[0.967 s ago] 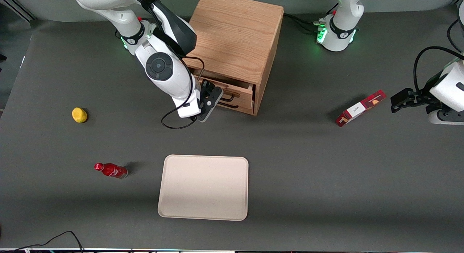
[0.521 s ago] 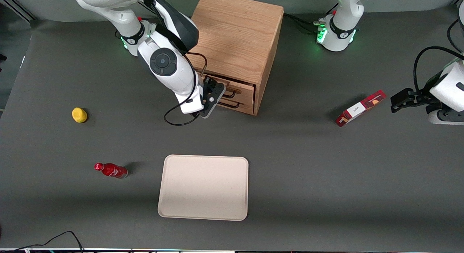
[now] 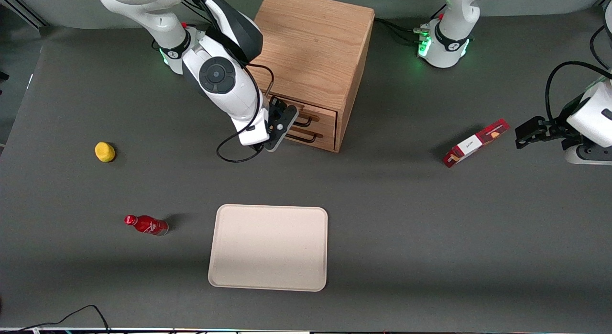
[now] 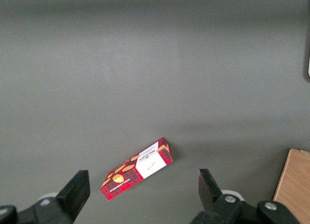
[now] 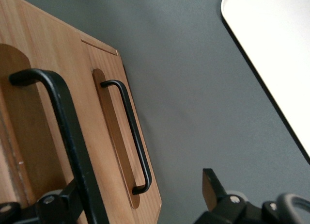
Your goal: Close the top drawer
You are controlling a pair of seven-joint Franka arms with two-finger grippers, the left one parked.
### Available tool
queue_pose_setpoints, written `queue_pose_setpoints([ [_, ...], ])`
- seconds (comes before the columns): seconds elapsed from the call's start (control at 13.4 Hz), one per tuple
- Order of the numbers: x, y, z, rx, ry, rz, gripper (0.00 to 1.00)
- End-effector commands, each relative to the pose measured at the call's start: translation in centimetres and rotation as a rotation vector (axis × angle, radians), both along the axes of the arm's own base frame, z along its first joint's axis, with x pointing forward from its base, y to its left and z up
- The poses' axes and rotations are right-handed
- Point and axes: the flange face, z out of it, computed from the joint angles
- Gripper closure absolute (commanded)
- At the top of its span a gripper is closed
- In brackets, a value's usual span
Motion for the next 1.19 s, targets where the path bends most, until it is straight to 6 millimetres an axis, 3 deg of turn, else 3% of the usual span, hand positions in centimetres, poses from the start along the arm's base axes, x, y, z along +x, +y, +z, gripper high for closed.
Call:
queue_pose_setpoints([
  [0.0,-1.4,0.4,1.8,0.027,0.008,-0.03,0.0],
  [0.45,0.1,0.1,5.7,0.045,0.047,-0.042,0.0],
  [0.67,1.5,-1.2,8.4,0.053,0.031,-0.068,0.0],
  [0.89,3.5,-5.5,12.9,0.076,-0.034,-0.168,0.0],
  [1.12,5.3,-12.4,16.4,0.049,-0.077,-0.299,0.0],
])
